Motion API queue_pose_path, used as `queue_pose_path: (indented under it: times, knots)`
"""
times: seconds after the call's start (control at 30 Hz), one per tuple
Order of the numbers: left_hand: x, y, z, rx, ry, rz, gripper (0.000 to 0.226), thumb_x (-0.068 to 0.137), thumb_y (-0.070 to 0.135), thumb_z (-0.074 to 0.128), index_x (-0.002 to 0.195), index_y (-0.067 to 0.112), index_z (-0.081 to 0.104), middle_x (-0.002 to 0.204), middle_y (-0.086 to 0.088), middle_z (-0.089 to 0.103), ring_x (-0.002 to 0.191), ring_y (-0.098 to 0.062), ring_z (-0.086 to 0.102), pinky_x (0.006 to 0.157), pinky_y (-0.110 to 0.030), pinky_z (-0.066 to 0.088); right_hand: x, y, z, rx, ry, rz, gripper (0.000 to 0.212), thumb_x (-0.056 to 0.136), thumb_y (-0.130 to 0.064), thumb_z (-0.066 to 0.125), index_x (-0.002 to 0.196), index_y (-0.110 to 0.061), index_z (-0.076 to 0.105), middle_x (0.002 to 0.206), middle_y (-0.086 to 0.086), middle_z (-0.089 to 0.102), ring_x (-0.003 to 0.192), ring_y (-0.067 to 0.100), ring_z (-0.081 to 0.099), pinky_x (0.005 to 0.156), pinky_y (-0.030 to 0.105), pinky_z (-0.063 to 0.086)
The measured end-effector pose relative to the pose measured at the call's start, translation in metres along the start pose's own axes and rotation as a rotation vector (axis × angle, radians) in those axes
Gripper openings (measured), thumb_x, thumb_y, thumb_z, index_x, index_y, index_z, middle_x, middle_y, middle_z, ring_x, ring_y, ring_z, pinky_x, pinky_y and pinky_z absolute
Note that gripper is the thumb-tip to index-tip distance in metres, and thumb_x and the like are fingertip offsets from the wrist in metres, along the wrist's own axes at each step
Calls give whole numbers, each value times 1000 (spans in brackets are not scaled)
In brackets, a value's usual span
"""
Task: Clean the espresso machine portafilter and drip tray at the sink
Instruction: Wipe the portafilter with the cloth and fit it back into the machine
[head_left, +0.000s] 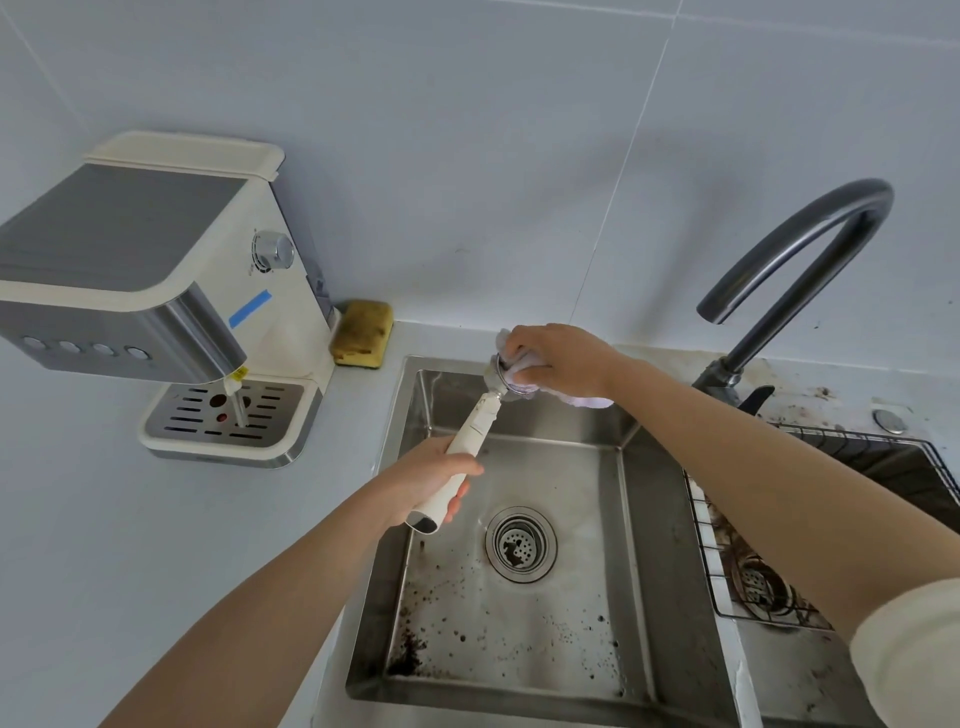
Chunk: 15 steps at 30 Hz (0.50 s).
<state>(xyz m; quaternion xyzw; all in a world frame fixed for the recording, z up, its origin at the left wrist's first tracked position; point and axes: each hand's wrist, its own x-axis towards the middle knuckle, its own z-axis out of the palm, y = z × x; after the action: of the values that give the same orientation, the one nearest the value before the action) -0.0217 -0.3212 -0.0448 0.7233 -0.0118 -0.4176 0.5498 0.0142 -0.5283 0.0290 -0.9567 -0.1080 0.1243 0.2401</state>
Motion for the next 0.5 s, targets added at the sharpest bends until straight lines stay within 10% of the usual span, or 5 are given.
queue_pose_path:
  times: [0.2,0.5]
  knots:
    - [0,-2,5,32,60,26,9,84,11,57,89,13,50,53,-2,53,35,-12,48,40,-21,44,2,-9,6,265,69,279,16,55,-18,52,69,-24,58,71,-8,58,61,10,50,52,19,37]
    - [2,-7,18,76,136,95,9,82,8,55,83,14,48,57,-4,50,32,-11,46,39,-20,42,19,-14,23,-34,195,493,13,81,-11,43,84,-14,55,67,-1,45,74,26,49,54,24,32]
